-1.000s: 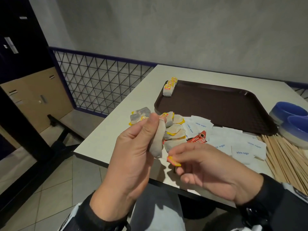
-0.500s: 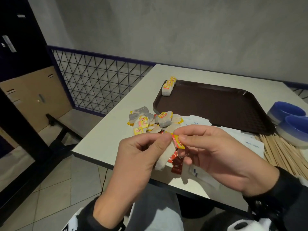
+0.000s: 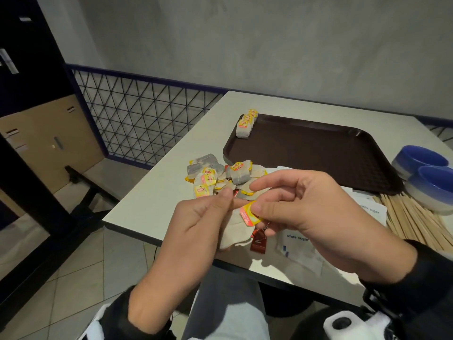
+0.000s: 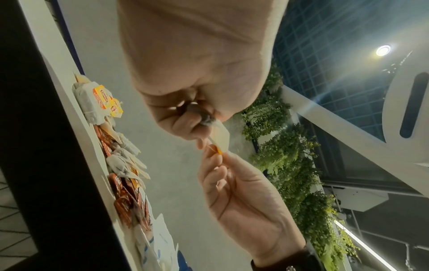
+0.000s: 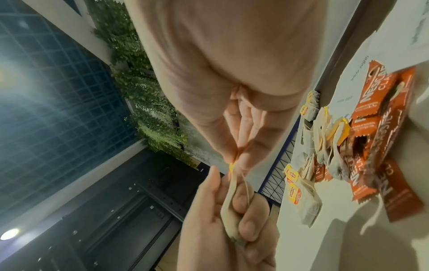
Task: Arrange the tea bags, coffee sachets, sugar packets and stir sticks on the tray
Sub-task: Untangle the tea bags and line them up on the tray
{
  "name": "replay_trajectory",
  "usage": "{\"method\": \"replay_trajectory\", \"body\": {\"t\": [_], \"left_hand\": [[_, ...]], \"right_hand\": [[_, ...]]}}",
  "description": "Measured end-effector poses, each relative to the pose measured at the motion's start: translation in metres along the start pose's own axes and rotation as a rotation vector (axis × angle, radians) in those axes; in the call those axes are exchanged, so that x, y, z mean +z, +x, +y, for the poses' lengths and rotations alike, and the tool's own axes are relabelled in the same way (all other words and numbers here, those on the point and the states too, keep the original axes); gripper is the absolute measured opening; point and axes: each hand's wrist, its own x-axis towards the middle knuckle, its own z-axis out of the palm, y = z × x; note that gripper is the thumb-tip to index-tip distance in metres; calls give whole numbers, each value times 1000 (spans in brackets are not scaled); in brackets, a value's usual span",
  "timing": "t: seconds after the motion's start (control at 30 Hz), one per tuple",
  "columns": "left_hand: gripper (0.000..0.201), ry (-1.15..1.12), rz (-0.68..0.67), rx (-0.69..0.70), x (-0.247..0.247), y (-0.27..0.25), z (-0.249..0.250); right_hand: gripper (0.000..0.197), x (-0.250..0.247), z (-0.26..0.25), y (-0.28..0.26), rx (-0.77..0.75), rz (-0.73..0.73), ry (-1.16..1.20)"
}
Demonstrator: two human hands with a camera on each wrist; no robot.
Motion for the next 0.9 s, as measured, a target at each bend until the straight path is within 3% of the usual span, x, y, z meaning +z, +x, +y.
{"method": "replay_trajectory", "body": {"t": [0.2, 0.5, 0.7, 0.9], "left_hand": [[45, 81, -8, 49, -5, 1, 1], [40, 125, -38, 175, -4, 3, -5], [36, 118, -6, 176, -5, 3, -4], [12, 125, 43, 189, -3, 5, -3]], "right_hand": [[24, 2, 5, 1, -11, -12, -26], [33, 0, 9, 4, 114, -40, 190], [33, -2, 11, 6, -92, 47, 85], [35, -3, 12, 5, -284, 112, -34]]}}
